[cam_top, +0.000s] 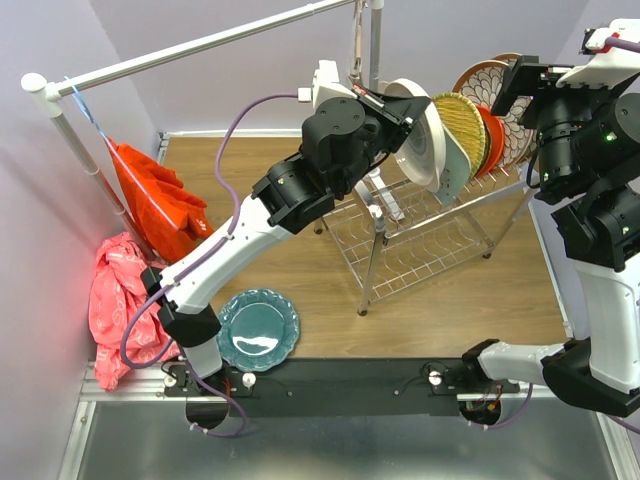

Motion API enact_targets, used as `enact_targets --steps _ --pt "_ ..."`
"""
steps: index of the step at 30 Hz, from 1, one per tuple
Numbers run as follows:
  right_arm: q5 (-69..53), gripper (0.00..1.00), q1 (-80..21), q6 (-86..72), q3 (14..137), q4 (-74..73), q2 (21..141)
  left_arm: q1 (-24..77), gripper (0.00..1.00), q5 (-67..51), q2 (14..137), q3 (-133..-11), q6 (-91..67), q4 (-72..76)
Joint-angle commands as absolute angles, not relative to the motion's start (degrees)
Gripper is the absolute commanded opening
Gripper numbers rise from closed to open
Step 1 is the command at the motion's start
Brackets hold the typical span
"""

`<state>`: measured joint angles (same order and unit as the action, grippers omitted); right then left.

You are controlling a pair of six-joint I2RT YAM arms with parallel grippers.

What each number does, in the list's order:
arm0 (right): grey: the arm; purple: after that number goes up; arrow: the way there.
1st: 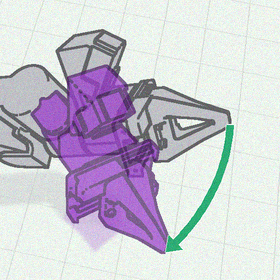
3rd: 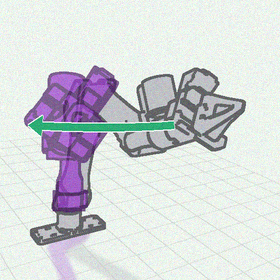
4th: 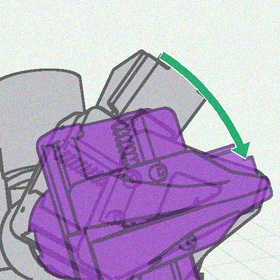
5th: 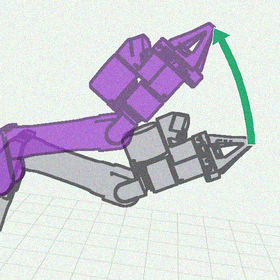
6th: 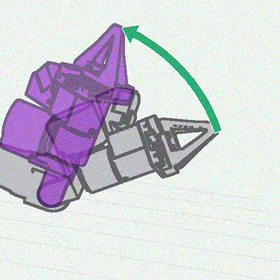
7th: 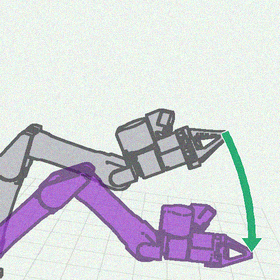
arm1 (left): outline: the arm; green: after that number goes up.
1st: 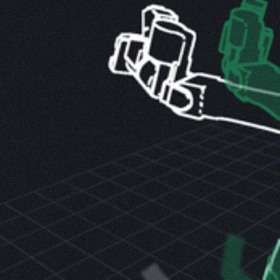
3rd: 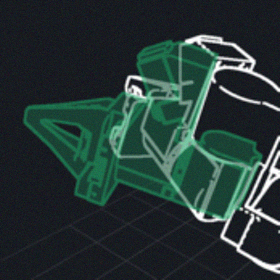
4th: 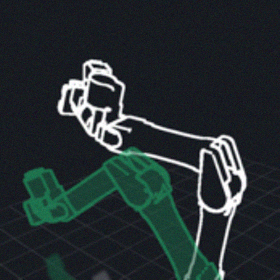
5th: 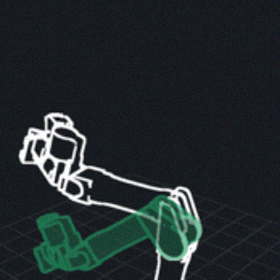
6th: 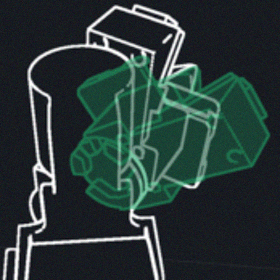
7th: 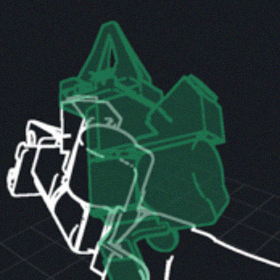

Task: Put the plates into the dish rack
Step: Insert the plate into the dish rack

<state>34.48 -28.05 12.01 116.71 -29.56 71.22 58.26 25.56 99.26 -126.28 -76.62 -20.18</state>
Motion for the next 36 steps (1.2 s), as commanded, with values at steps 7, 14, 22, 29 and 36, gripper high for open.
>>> enact_targets --steps 7,14,22,29,36 --pt "34.89 1.0 -27.77 11.25 116.54 -28.21 70.75 58.89 0.0 29.18 97.38 -128.14 -79.45 -13.45" --pt "34.8 1.0 -27.6 11.16 116.28 -28.21 70.58 58.89 0.0 29.27 98.17 -127.62 -79.8 -13.1" --pt "34.63 1.0 -27.69 11.07 115.58 -28.21 70.14 58.27 0.0 28.57 99.4 -126.92 -80.42 -11.87" --pt "34.54 1.0 -27.6 11.07 114.79 -28.21 69.7 57.83 0.0 28.65 98.7 -124.02 -81.21 -11.52" --pt "34.28 1.0 -27.51 10.9 114.26 -28.21 69.61 57.57 0.0 28.92 96.24 -117.86 -82.62 -10.37"
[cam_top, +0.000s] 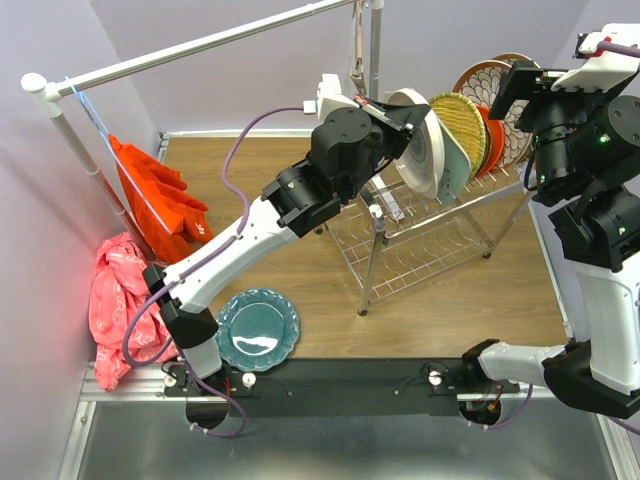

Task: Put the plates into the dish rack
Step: Insert the plate into the dish rack

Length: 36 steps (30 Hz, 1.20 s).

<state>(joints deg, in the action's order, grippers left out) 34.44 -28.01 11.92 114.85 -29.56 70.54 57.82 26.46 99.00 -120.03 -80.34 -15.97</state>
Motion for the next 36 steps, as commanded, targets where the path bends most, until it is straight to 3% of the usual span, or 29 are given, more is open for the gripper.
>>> enact_targets --steps 1,36 --pt "34.28 1.0 -27.6 10.9 114.17 -28.21 69.52 57.57 0.0 29.0 96.07 -117.17 -82.7 -10.2" --pt "33.84 1.0 -27.6 10.46 113.47 -28.21 69.35 57.83 0.0 32.78 95.54 -114.79 -89.74 -5.98"
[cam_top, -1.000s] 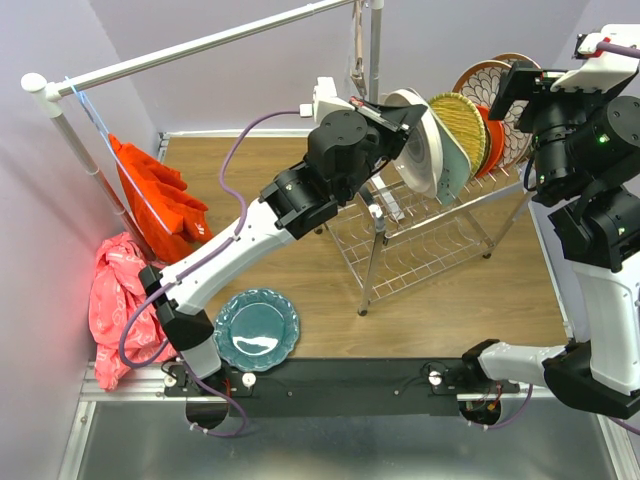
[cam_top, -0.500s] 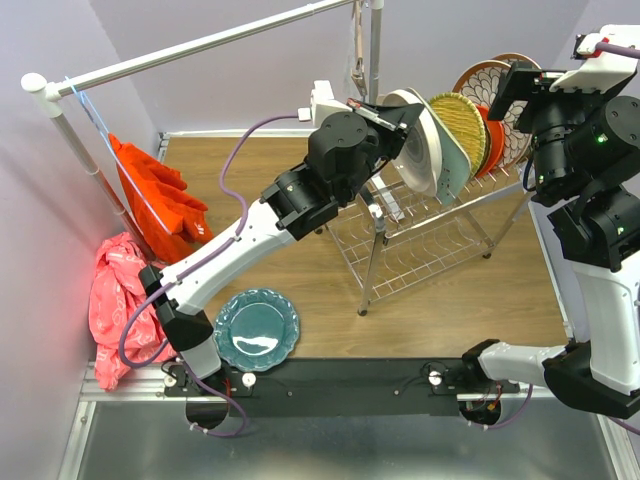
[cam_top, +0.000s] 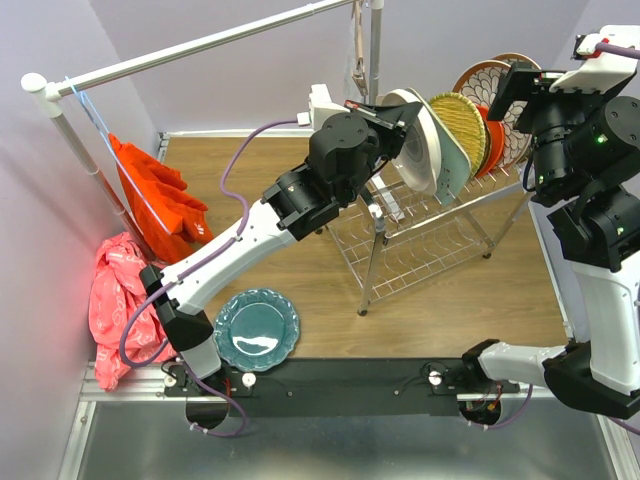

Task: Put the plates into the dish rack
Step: Insert the plate into the dish rack

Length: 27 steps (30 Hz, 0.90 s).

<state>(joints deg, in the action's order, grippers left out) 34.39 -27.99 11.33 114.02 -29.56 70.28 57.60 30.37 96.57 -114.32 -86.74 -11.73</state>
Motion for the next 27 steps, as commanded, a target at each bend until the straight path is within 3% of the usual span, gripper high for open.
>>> enact_targets --steps 1,27 --pt "33.75 1.0 -27.6 10.46 113.38 -28.21 69.17 57.83 0.0 32.61 95.71 -114.96 -90.0 -5.89" --pt "33.66 1.0 -27.6 10.2 112.68 -28.21 68.64 58.89 0.0 33.4 100.02 -120.24 -86.49 -4.57"
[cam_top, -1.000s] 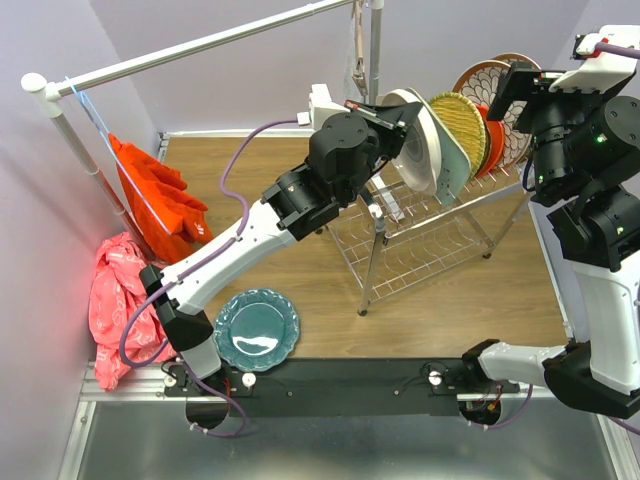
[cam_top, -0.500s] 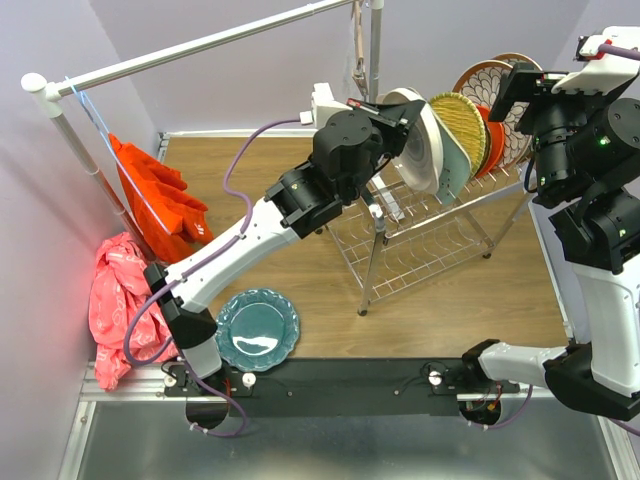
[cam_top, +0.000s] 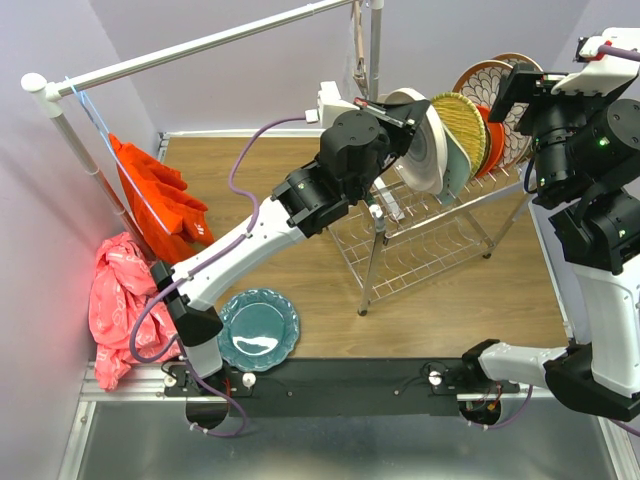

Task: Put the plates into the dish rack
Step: Insert the plate into the dish rack

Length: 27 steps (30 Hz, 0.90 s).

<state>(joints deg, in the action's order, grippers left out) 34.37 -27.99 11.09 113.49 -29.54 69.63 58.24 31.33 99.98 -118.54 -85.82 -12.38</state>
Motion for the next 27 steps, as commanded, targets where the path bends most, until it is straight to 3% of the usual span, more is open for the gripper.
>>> enact_targets --steps 1,16,19,27 --pt "33.66 1.0 -27.6 10.2 112.68 -28.21 68.64 58.89 0.0 33.4 99.76 -119.89 -86.31 -4.4" --pt "33.66 1.0 -27.6 10.28 112.33 -28.21 68.47 59.15 0.0 30.41 93.96 -108.9 -86.22 -0.35" --pt "33.57 1.0 -27.6 10.2 112.15 -28.3 68.47 59.15 0.05 30.15 92.64 -106.26 -85.61 2.02" --pt "33.49 1.0 -27.68 10.28 112.24 -28.21 68.47 59.15 0.34 28.92 91.23 -103.45 -84.9 4.22"
